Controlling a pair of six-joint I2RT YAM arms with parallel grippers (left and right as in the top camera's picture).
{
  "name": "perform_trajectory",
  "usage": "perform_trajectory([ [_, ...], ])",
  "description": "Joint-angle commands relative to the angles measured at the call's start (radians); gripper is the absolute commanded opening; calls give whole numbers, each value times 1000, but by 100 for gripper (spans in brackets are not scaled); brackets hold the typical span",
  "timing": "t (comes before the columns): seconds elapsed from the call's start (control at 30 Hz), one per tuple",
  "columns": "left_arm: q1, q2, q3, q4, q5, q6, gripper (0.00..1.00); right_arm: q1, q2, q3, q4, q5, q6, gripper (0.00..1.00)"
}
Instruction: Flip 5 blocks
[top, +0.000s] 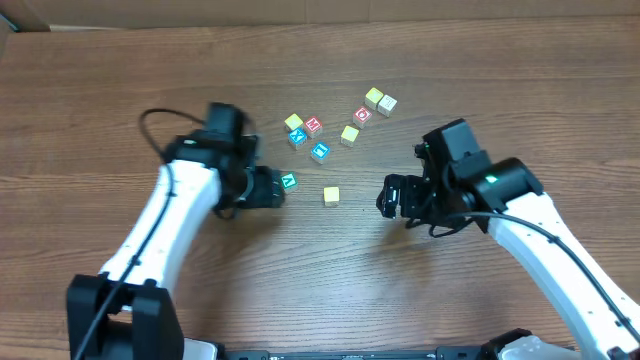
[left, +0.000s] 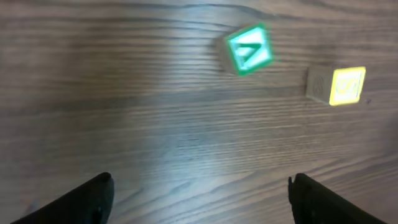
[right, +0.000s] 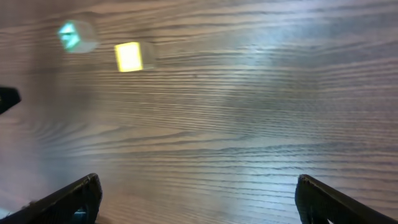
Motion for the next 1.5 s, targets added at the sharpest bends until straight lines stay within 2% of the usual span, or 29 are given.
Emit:
perform_trajectory([
  [0.0,-96,14,18,19,-151,-106,84,11,31,5,1,51,48,100],
  [0.1,-130,41,18,35,-150,-254,70,11,47,5,-13,58,67,100],
  [0.17,-130,74,18,48,-139,-374,69,11,47,5,-17,58,67,100],
  [0.4,-129,209,18,132,-93,-525,66,11,47,5,-39,58,66,100],
  [0.77,-129,269,23,282,-98,-568,56,11,47,5,-39,61,58,100],
  [0.93,-129,269,24,297,-121,-568,38,11,47,5,-39,61,58,100],
  [1.13,-126,269,24,316,-128,-568,38,11,47,5,-40,61,49,100],
  [1.2,-122,269,24,322,-129,-568,53,11,47,5,-41,61,42,100],
  [1.23,-119,269,24,323,-132,-568,55,11,47,5,-43,61,39,100],
  [1.4,-100,269,24,315,-131,-568,42,11,47,5,-51,61,31,100],
  [1.47,-96,269,24,313,-130,-567,33,11,47,5,-52,61,31,100],
])
